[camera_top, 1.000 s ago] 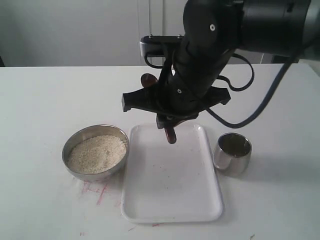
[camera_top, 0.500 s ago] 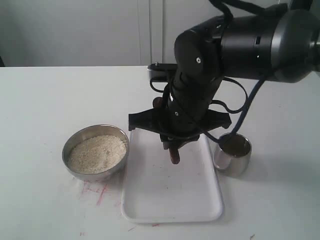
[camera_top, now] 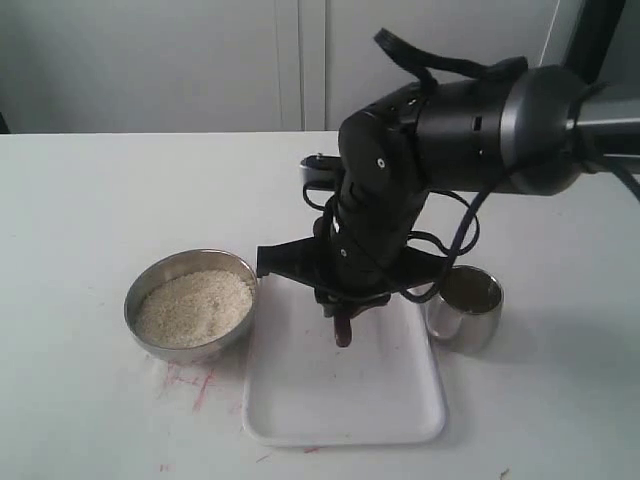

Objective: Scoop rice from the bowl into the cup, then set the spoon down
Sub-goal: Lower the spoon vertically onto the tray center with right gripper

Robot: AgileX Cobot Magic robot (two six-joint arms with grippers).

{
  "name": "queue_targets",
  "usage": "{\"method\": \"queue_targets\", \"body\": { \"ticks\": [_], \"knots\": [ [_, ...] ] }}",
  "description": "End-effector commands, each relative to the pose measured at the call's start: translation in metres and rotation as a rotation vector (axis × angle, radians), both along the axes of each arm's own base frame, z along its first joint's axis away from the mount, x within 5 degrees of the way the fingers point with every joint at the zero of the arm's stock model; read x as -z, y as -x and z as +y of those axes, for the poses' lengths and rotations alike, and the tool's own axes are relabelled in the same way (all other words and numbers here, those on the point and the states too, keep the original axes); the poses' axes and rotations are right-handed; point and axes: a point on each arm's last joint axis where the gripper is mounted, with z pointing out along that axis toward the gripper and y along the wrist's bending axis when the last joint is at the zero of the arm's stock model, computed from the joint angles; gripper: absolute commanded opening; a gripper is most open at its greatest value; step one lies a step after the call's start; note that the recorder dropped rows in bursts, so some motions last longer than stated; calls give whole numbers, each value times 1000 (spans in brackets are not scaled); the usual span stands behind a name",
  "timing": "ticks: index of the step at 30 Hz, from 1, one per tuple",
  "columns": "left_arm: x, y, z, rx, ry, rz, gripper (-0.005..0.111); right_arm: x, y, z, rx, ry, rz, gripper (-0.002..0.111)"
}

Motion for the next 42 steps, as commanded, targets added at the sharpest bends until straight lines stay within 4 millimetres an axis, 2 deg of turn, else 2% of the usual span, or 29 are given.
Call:
{"method": "queue_targets", "body": {
  "ticks": [1,5,20,42],
  "knots": [
    [8,1,0,3,10,64,14,12,0,-2,8,38,46,0],
    [8,1,0,3,10,64,14,22,-1,-1,19,57,82,0],
    [8,1,0,3,10,64,14,42,-2,1,46,68,139,0],
    [8,1,0,3,10,64,14,41,-3,3,22,62,122,0]
  ]
}}
